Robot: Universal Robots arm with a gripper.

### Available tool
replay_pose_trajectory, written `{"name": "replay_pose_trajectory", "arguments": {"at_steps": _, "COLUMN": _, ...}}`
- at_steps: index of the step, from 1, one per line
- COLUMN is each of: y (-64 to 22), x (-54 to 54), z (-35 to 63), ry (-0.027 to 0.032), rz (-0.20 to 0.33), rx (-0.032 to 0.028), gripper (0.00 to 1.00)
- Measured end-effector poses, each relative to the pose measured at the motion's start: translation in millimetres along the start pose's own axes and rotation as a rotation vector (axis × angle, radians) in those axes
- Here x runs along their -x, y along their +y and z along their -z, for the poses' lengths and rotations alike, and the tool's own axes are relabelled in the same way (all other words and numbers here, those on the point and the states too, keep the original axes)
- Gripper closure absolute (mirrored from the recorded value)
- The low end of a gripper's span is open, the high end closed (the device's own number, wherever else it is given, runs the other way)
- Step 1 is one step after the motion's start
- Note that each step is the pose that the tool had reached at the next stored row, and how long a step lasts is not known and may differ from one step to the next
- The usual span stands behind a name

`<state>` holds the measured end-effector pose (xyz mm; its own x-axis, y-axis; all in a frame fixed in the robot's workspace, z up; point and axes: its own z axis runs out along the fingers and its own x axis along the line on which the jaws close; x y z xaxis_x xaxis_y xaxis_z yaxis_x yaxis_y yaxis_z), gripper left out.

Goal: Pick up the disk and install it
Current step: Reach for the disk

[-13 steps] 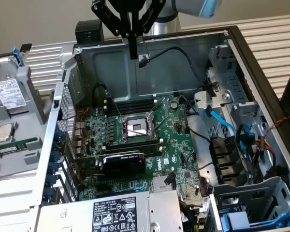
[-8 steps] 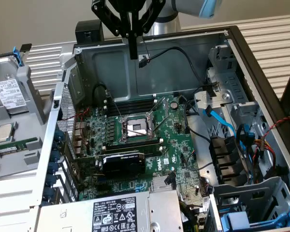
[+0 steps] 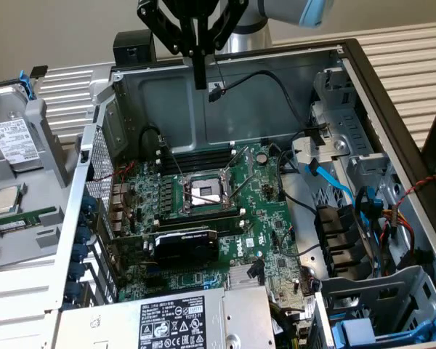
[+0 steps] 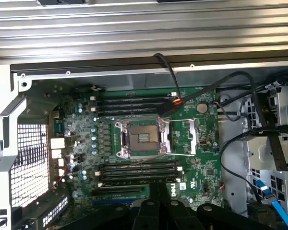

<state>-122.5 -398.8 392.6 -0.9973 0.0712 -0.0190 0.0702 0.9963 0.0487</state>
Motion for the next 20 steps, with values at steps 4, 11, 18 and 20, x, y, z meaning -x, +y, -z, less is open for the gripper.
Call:
{"name": "replay_pose_trajectory", "arguments": {"at_steps": 4, "y": -0.3, "x": -5.1, "z": 0.1, "ry": 0.0000, "rz": 0.000, "rx": 0.0000, "gripper": 0.89}}
{"name": "replay_pose_trajectory", "arguments": {"at_steps": 11, "y": 4.0, "x": -9.4, "z": 11.9, "ry": 0.0000, "rz": 0.000, "rx": -0.0003, "gripper": 0.89}}
{"name": "replay_pose_trajectory", "arguments": {"at_steps": 18, "y": 4.1, "x": -24.8, "z": 16.0, "ry": 0.0000, "rz": 0.000, "rx": -0.0004, "gripper": 0.89}}
{"name": "replay_pose_trajectory", "arguments": {"at_steps": 20, "y": 3.6, "x": -32.1, "z": 16.2, "ry": 0.0000, "rz": 0.000, "rx": -0.0005, "gripper": 0.89}}
